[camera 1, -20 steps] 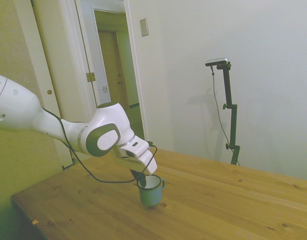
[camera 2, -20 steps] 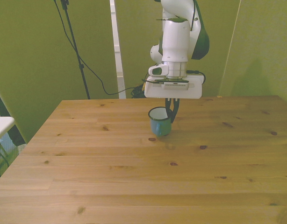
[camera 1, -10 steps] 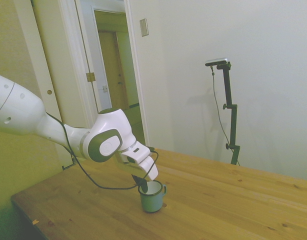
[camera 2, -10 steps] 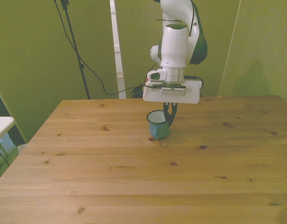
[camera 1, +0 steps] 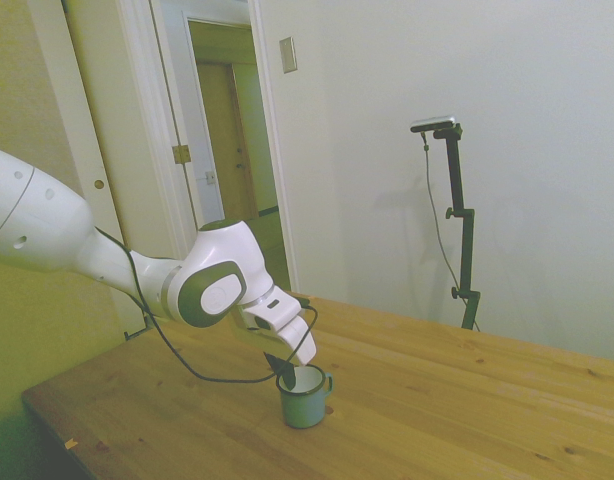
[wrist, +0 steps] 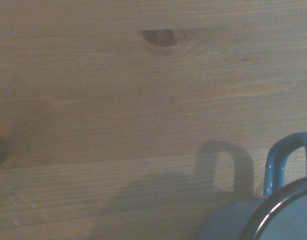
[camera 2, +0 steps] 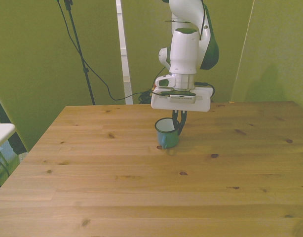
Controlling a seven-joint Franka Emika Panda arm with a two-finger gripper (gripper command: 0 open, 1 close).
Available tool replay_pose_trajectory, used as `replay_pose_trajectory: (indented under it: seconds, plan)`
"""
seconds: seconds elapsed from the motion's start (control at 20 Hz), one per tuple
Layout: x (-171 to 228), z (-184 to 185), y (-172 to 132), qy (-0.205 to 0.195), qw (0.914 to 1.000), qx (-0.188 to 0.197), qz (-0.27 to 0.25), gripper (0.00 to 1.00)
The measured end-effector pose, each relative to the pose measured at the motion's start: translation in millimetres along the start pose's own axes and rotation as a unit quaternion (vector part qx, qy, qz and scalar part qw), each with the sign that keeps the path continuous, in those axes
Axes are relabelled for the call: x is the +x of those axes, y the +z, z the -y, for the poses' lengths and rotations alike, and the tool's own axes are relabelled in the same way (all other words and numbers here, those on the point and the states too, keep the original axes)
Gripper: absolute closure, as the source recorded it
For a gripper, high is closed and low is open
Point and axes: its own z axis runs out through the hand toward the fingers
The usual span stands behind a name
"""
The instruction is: Flip the mug upright
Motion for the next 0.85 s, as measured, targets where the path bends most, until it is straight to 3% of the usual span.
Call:
replay_pose_trajectory:
  seconds: [0.35,0.7,0.85]
  plan:
    - [0.4,1.2,-21.3,0.001,1.0,0.007,-0.003,0.0]
    - [-28.3,-7.3,-115.4,-0.014,0.9999,0.004,0.001,0.0]
    - [-42.4,-23.3,-139.4,-0.016,0.9998,0.013,-0.007,0.0]
